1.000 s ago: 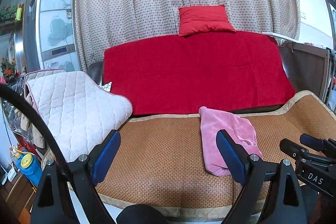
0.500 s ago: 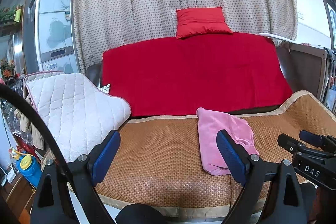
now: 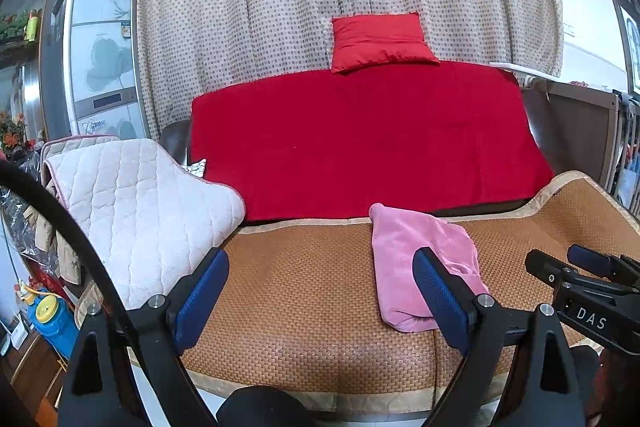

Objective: Fold large clothes

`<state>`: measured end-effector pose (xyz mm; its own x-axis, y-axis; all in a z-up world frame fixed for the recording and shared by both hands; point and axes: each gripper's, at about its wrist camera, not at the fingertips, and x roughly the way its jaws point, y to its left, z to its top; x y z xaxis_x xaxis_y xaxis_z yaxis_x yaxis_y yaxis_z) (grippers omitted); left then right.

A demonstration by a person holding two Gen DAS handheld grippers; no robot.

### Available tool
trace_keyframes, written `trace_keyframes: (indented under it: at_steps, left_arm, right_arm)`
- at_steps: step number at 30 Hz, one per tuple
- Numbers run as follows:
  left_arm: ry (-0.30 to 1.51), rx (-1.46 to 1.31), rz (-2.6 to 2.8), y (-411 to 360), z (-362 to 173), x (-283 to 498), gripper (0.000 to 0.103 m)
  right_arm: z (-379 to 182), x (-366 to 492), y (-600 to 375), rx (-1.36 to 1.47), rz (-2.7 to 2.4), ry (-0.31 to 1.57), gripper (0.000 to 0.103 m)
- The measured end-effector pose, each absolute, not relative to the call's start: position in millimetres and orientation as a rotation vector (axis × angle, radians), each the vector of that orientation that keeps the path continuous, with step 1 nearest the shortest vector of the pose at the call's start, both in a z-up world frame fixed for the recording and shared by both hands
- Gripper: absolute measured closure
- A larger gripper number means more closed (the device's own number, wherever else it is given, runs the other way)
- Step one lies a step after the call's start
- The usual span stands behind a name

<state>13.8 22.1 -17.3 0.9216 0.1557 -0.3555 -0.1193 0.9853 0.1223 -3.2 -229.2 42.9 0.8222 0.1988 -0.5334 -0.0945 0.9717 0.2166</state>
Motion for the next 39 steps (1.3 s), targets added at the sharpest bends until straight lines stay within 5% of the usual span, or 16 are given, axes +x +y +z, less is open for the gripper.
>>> trace_keyframes:
  at_steps: [39]
  left_arm:
    - [0.43, 0.065, 0.131, 37, -37, 70, 0.01]
  right_arm:
    - [35, 54, -197, 0.105, 0.144, 0.638, 0.03]
